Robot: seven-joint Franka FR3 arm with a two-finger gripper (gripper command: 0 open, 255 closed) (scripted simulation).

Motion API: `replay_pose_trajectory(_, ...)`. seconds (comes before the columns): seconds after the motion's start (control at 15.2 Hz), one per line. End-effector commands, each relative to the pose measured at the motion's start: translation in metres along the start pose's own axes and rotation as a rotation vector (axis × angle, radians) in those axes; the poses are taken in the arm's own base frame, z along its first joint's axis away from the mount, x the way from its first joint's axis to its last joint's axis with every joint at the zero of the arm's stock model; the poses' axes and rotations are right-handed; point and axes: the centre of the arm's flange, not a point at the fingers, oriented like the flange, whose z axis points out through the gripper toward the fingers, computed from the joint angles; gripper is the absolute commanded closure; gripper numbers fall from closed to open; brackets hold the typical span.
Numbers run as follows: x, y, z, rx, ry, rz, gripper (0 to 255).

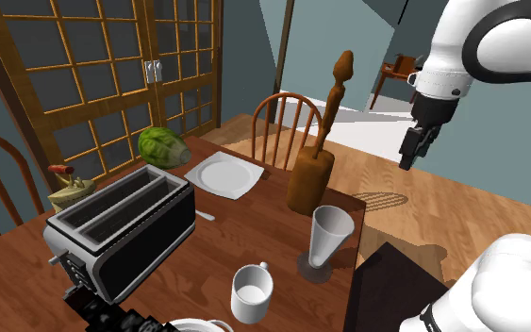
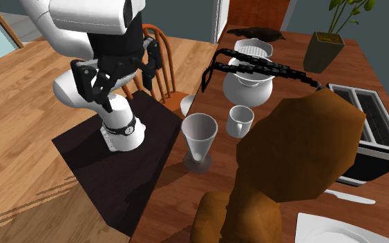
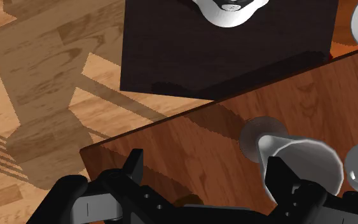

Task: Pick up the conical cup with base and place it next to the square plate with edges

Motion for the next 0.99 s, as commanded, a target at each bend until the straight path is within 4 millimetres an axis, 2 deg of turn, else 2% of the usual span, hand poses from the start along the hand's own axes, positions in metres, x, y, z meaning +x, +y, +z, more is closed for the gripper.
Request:
replay_pose_trajectory(0.0,0.000,0.000,0.000,0.000,0.000,0.000,0)
replay_pose_trajectory(0.92,0.085,-0.057,0.143,0.233,-0.051,0.052,0)
